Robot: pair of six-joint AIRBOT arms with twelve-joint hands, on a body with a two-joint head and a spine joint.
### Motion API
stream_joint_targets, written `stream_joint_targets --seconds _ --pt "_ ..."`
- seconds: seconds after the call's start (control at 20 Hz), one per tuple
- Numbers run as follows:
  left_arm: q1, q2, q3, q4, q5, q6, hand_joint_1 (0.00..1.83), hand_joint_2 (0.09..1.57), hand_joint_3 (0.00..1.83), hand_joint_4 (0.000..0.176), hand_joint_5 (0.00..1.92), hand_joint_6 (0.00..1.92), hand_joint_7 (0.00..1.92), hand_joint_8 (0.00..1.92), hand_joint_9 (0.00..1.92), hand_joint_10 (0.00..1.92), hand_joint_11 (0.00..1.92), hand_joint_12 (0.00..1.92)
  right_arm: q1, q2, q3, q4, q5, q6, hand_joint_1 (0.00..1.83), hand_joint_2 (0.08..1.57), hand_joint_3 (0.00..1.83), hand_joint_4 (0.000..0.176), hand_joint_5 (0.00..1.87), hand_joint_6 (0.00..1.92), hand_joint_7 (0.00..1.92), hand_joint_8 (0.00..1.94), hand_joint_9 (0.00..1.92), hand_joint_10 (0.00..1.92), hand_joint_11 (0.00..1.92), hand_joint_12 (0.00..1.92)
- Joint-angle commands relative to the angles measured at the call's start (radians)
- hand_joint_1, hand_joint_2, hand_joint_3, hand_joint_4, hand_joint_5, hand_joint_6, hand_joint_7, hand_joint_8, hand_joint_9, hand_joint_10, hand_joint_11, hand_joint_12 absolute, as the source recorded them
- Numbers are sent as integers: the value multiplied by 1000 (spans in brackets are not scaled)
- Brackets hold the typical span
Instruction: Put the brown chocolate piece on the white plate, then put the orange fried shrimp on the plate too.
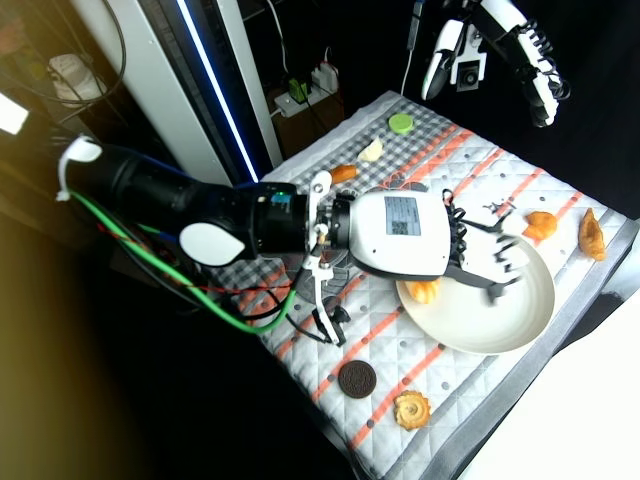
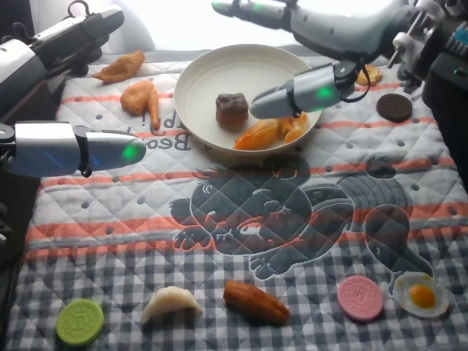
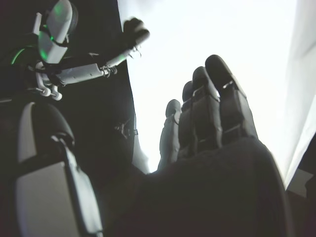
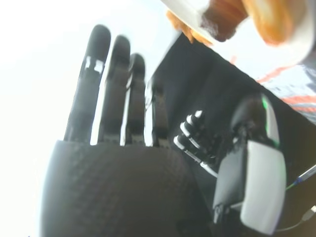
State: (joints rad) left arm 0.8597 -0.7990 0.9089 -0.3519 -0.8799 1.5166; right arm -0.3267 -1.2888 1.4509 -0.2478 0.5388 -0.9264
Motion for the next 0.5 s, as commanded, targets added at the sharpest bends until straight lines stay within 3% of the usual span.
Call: stream_joint_targets --seconds 0.0,0.15,0.3,0.35,0.4,0.45 --pt "-13 4 2 7 -124 -8 830 806 1 122 145 2 177 2 231 4 0 880 9 8 -17 8 121 -1 351 831 0 176 0 0 0 0 0 0 0 738" --pt "-8 12 -4 3 -142 -9 827 800 0 124 162 4 193 4 243 5 0 894 9 84 -69 10 160 -1 393 833 1 176 0 0 0 0 0 0 0 474" --pt "-3 35 -21 -2 -189 -17 818 801 0 105 164 2 195 2 247 5 0 893 -63 222 -154 81 293 -1 331 825 1 176 0 0 0 0 0 0 0 33" --pt "0 41 -23 -2 -203 -24 798 805 1 103 163 1 198 2 251 4 0 925 -87 254 -177 98 334 -1 344 828 2 176 0 0 0 0 0 0 0 6" --pt "5 49 -24 -1 -229 -40 782 804 1 114 156 0 197 1 248 2 0 913 -127 300 -210 118 383 -1 357 833 4 176 0 0 0 0 0 0 0 0" --pt "10 56 -23 0 -248 -58 800 803 0 89 183 6 199 1 217 3 0 777 -153 330 -229 134 418 -1 344 838 5 176 0 0 0 0 0 0 0 0"
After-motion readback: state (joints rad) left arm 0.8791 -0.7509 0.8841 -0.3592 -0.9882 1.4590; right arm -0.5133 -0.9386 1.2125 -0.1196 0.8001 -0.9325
